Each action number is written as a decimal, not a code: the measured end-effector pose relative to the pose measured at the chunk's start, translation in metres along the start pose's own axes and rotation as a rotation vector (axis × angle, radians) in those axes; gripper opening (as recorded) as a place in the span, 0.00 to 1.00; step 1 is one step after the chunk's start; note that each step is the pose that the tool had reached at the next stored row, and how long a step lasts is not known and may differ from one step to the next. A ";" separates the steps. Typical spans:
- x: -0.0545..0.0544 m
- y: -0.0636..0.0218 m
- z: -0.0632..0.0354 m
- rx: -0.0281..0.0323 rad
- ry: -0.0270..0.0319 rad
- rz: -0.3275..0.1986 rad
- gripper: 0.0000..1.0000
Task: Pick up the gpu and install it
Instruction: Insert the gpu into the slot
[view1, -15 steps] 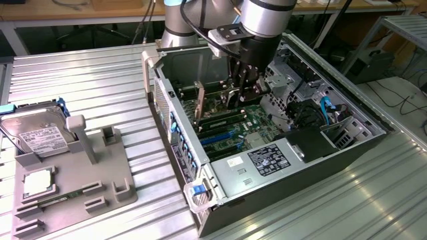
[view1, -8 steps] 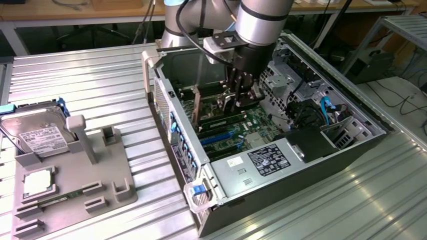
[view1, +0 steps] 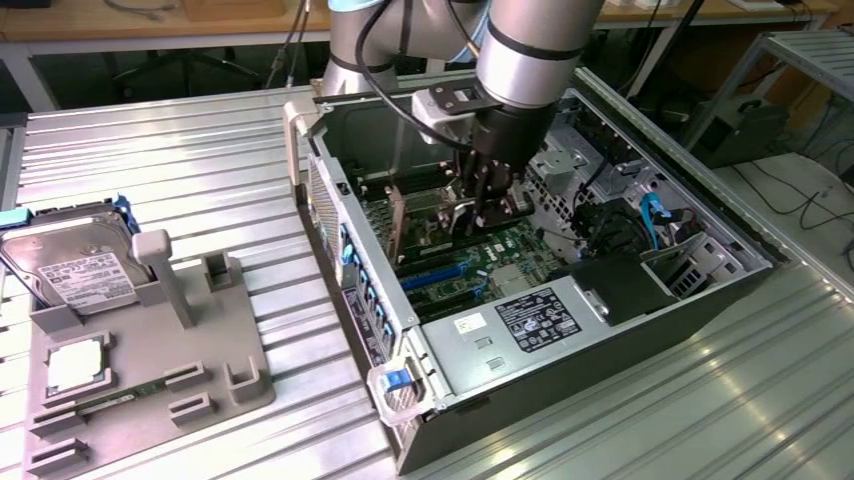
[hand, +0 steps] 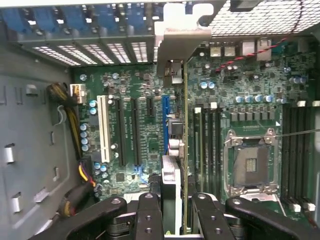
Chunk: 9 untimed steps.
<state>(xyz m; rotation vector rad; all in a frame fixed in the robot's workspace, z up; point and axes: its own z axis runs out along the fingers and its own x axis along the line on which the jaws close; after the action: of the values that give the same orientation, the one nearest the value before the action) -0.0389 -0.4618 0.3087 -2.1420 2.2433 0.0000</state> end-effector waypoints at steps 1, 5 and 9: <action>0.000 0.0005 0.0014 0.0000 -0.0008 0.000 0.28; 0.000 0.0053 0.0085 0.0000 -0.0006 0.000 0.28; -0.001 0.0092 0.0161 -0.0001 -0.0005 0.000 0.28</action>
<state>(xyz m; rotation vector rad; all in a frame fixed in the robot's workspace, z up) -0.0477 -0.4600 0.2924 -2.1417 2.2432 0.0006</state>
